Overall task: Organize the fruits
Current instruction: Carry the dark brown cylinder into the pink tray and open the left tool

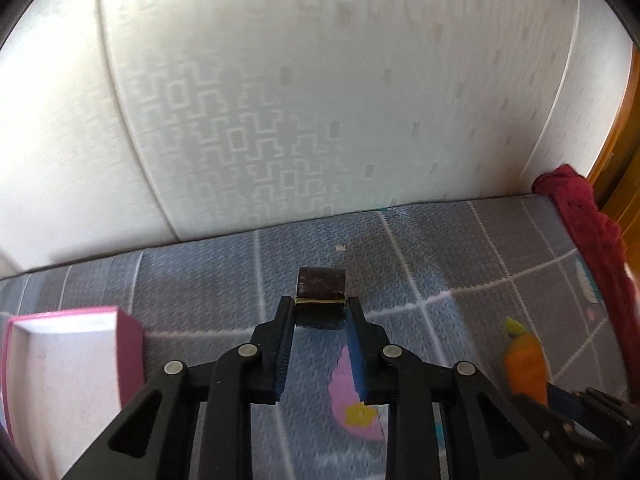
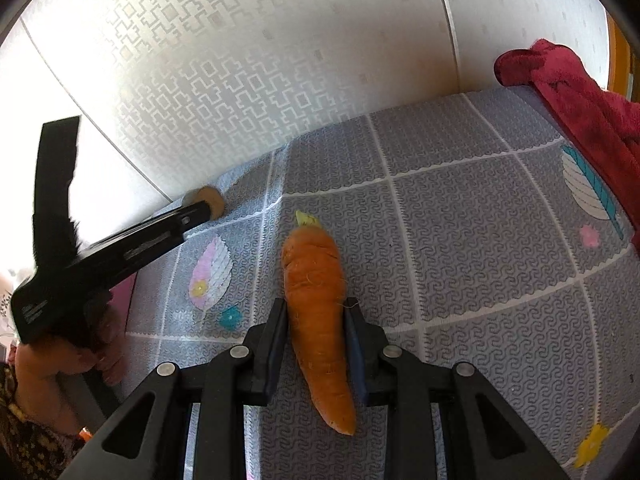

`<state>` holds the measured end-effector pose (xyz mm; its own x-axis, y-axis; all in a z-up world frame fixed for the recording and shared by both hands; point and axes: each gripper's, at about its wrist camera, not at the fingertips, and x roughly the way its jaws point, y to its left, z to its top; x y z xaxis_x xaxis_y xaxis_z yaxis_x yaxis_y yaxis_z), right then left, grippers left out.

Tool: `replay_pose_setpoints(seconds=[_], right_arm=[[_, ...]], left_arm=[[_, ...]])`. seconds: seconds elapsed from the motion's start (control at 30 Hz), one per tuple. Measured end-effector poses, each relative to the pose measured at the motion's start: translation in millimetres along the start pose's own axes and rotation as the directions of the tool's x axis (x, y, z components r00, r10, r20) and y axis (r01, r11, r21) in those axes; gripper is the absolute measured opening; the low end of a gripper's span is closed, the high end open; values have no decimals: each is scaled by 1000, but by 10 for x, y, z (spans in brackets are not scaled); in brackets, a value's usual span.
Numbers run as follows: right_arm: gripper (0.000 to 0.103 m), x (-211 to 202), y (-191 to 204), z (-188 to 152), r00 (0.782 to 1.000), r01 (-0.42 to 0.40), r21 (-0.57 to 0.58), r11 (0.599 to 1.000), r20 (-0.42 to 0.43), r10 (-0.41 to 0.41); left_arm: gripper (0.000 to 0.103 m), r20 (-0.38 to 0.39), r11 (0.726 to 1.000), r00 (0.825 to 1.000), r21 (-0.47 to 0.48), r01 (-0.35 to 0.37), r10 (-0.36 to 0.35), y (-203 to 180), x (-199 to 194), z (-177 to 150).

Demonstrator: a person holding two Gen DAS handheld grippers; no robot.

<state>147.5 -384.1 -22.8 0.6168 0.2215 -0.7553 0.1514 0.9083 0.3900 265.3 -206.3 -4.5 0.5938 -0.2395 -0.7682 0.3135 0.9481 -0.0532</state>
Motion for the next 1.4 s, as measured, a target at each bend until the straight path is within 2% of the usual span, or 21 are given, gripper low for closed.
replay_pose_setpoints(seconds=[0.2, 0.4, 0.6, 0.7, 0.9, 1.17, 1.4], right_arm=[[28, 3, -10, 5, 1000, -9, 15, 1000, 4, 9], [28, -3, 56, -14, 1000, 24, -29, 999, 16, -23], [28, -15, 73, -36, 999, 30, -33, 999, 33, -29], [28, -15, 89, -41, 998, 40, -44, 998, 39, -39], [28, 2, 112, -79, 997, 42, -35, 999, 67, -40], [28, -14, 83, -78, 997, 31, -9, 999, 76, -30], [28, -64, 39, -116, 997, -21, 45, 999, 76, 17]], left_arm=[[25, 11, 1000, 1000, -12, 13, -13, 167, -269, -109], [25, 34, 998, 998, -44, 52, -50, 275, -718, -367], [25, 83, 994, 994, -79, 71, -65, 458, -1156, -554], [25, 111, 992, 992, -104, 76, -65, 572, -1234, -613], [25, 139, 984, 990, -169, 59, -35, 918, -1416, -849], [25, 99, 957, 995, -289, -1, 31, 1452, -1469, -1180], [26, 64, 944, 994, -323, -65, 90, 1714, -1375, -1295]])
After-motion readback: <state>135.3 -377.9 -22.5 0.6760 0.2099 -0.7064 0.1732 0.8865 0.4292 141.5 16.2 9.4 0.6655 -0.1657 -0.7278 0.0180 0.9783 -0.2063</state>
